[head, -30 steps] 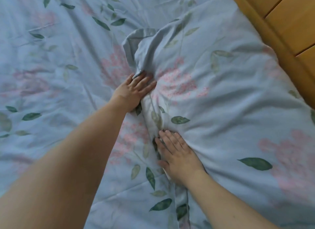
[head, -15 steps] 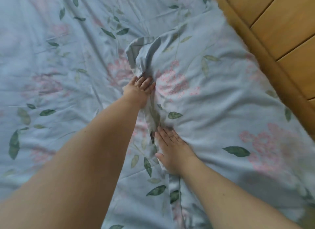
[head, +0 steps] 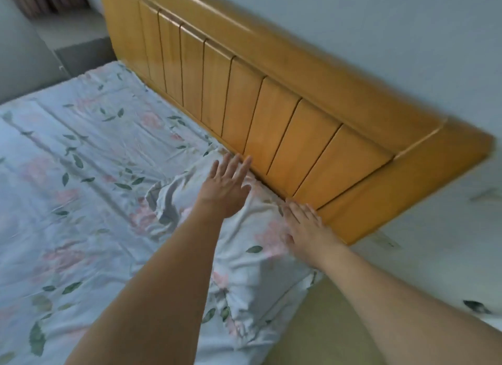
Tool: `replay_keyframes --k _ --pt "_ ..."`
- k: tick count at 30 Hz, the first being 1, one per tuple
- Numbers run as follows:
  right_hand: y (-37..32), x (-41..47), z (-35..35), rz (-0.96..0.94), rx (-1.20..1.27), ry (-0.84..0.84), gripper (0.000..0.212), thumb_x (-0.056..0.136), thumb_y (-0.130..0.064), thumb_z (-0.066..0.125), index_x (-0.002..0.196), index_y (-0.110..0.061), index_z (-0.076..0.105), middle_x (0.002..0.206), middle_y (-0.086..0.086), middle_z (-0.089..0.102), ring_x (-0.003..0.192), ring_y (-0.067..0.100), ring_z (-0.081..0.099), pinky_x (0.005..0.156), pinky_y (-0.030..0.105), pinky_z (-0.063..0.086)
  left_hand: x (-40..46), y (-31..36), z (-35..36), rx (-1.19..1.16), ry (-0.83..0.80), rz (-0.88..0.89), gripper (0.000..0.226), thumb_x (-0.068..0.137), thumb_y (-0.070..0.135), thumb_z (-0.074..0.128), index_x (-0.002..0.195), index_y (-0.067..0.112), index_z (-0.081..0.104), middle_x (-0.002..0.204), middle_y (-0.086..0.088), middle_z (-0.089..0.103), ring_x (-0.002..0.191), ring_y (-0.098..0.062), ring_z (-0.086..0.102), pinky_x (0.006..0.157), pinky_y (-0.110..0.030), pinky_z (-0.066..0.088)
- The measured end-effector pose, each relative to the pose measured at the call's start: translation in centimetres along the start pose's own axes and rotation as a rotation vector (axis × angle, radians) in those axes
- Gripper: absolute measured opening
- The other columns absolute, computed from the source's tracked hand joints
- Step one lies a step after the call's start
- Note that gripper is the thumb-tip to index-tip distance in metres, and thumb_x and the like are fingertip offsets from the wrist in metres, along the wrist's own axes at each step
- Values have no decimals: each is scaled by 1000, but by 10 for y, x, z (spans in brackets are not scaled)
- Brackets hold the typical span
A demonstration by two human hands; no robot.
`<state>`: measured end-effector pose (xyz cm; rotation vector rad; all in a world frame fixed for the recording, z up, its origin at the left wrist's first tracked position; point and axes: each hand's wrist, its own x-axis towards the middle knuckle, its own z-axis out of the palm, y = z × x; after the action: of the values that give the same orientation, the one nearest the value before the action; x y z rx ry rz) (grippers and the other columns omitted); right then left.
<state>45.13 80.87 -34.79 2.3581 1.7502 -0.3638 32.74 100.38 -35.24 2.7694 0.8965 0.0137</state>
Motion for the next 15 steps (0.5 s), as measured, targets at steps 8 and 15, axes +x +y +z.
replay_keyframes --k 8,15 --pt "118 -166 -74 400 111 252 65 99 -38 31 151 -10 2 159 5 -4 146 18 -4 119 34 -3 20 237 -64 59 76 475 64 102 48 16 153 25 -14 163 0 -10 149 -21 -15 121 -41 -8" --pt "224 -329 -96 725 100 420 65 99 -36 31 151 -9 2 159 5 -6 146 17 -7 120 36 -2 17 450 -96 119 154 814 62 102 41 16 153 21 -15 163 -1 -14 148 -18 -19 121 -41 -9"
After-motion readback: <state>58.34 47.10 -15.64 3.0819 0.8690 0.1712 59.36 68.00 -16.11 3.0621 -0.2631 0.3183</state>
